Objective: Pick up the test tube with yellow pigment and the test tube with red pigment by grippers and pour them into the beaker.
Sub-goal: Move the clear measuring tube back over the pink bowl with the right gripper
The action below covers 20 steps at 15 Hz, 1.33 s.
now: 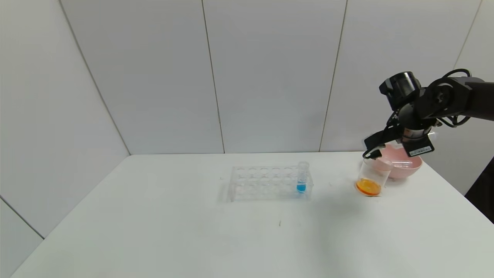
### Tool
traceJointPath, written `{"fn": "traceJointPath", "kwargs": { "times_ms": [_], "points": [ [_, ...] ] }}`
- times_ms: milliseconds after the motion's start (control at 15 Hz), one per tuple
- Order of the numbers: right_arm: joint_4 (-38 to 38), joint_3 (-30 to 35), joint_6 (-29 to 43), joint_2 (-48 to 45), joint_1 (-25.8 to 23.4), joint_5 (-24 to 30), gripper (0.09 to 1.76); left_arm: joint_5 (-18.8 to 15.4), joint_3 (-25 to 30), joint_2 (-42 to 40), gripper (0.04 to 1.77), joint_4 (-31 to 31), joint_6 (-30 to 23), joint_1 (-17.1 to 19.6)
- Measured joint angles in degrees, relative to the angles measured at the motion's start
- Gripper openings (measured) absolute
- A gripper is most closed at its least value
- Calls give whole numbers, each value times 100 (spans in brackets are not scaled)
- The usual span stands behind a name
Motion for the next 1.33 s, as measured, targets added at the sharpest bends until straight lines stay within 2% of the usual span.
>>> {"fn": "traceJointPath", "kwargs": {
  "times_ms": [333,933,1067,1133,1200,1333],
  "points": [
    [411,0,677,11,21,-2,50,0,0,0,172,0,0,0],
    [528,0,989,-46,9,41,50,0,0,0,172,0,0,0],
    [528,0,1073,-126,-24,419,50,0,0,0,172,0,0,0],
    [556,0,1270,-171,-63,866,50,0,0,0,172,0,0,0],
    [616,0,1571,-215,-121,1295,50,0,0,0,172,0,0,0],
    [674,0,2360,-302,-244,1775,50,0,0,0,172,0,0,0]
  ]
}}
